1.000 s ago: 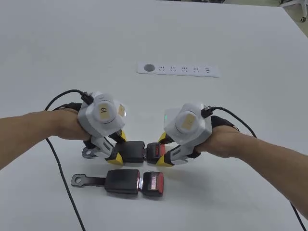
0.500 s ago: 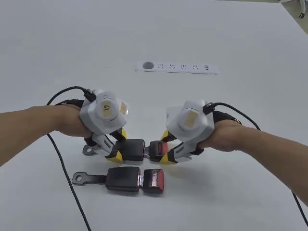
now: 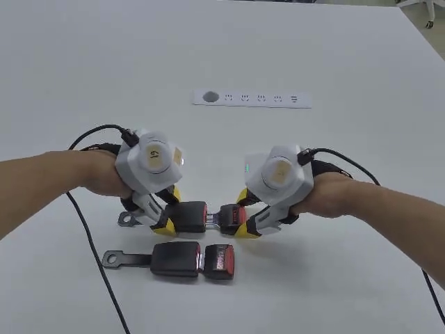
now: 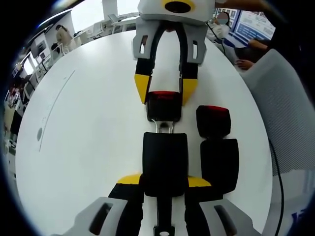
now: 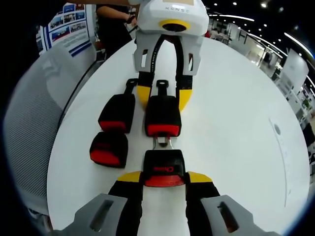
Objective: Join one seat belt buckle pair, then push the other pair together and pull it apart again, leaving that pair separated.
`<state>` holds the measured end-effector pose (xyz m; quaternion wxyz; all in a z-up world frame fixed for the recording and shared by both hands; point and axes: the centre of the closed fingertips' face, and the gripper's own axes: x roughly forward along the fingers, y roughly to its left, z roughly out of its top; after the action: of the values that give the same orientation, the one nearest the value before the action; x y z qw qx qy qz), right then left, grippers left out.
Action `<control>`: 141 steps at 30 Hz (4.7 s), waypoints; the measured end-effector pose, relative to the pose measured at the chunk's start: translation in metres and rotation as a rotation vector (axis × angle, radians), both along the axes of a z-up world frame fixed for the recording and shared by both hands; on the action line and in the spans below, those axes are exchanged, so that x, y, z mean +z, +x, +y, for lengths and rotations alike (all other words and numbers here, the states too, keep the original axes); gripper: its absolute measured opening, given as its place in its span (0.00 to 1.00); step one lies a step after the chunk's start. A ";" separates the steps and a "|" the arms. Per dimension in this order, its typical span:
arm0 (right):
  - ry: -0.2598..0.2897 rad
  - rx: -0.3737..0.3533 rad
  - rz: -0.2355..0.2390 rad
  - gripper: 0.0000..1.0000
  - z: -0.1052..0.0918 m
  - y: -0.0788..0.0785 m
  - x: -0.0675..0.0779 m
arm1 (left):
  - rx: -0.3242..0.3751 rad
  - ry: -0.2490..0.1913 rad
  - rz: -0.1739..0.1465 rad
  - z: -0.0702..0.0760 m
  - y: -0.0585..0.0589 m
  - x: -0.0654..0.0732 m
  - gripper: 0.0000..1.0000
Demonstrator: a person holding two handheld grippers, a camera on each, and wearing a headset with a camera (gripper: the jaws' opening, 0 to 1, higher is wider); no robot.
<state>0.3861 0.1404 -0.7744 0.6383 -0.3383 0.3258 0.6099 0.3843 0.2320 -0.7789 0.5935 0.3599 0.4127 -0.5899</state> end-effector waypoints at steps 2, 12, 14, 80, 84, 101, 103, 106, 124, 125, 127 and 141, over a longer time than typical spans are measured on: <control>-0.004 0.001 0.002 0.29 -0.002 0.000 0.000 | 0.001 -0.001 0.000 0.002 0.002 -0.001 0.32; -0.021 0.005 0.003 0.29 -0.010 0.000 0.000 | -0.004 0.007 0.002 0.000 0.000 0.000 0.32; -0.024 0.004 0.004 0.30 -0.011 -0.001 0.000 | 0.000 0.008 0.002 -0.002 -0.002 0.000 0.32; -0.099 -0.017 -0.002 0.34 -0.076 0.000 -0.005 | -0.015 0.023 -0.023 -0.001 -0.001 -0.001 0.33; -0.100 -0.017 -0.006 0.38 -0.078 0.000 -0.006 | -0.005 0.029 -0.043 -0.001 0.002 0.000 0.37; -0.061 -0.076 0.005 0.50 -0.090 -0.002 0.000 | 0.076 -0.022 -0.019 0.014 0.000 0.010 0.40; -0.054 -0.084 0.005 0.52 -0.091 -0.002 0.001 | 0.087 -0.030 -0.016 0.019 0.002 0.007 0.40; -0.034 -0.093 0.008 0.53 -0.089 -0.007 0.002 | 0.117 -0.046 -0.020 0.020 -0.001 0.013 0.41; 0.066 -0.191 -0.010 0.61 -0.093 -0.017 0.014 | 0.355 -0.237 -0.038 0.047 -0.012 0.035 0.51; 0.081 -0.207 -0.011 0.62 -0.093 -0.019 0.016 | 0.372 -0.249 -0.045 0.047 -0.015 0.038 0.51; 0.100 -0.223 -0.017 0.63 -0.092 -0.021 0.018 | 0.396 -0.272 -0.053 0.053 -0.012 0.035 0.52; 0.234 -0.390 -0.054 0.75 -0.094 -0.034 0.027 | 0.552 -0.460 -0.139 0.056 -0.039 0.035 0.63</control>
<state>0.3522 0.0460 -0.7475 0.7876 -0.2085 0.2948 0.4993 0.3450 0.2879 -0.7437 0.8223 0.1312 0.3095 -0.4592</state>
